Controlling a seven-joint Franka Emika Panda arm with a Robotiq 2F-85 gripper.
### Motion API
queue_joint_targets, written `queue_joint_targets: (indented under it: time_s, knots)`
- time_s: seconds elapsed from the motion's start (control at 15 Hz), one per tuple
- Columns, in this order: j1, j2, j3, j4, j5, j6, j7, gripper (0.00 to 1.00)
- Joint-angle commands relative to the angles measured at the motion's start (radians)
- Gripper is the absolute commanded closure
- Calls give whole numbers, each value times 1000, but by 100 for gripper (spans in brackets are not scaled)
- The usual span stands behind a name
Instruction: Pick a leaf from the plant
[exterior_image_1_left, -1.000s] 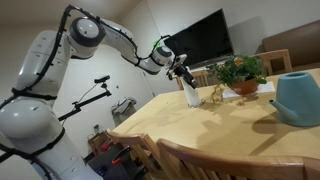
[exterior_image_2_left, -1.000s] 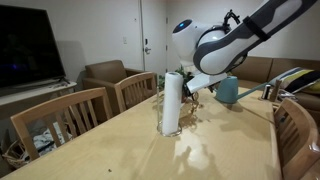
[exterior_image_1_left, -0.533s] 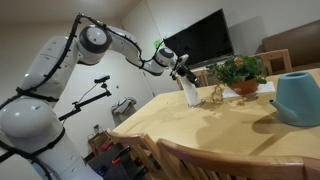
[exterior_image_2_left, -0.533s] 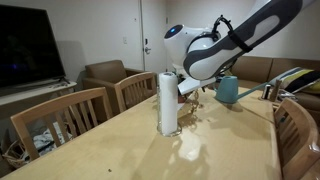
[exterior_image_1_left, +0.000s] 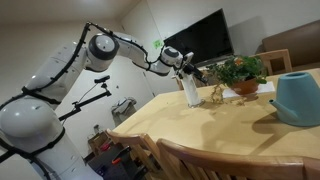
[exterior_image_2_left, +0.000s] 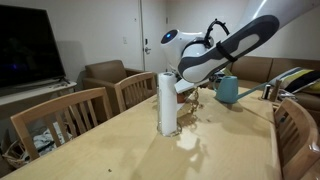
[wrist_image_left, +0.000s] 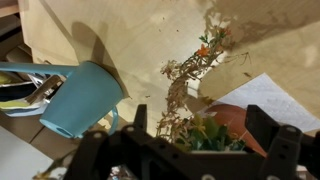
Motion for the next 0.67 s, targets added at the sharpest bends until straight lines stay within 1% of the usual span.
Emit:
queue_joint_targets:
  time_s: [0.0, 0.33, 0.47, 0.6]
  knots:
    - [-11, 98, -6, 142, 13, -54, -38, 0]
    - [-21, 173, -9, 243, 21, -69, -86, 0]
    - [-20, 186, -8, 264, 21, -67, -122, 0]
    - [-23, 192, 6, 280, 35, -78, -191, 0]
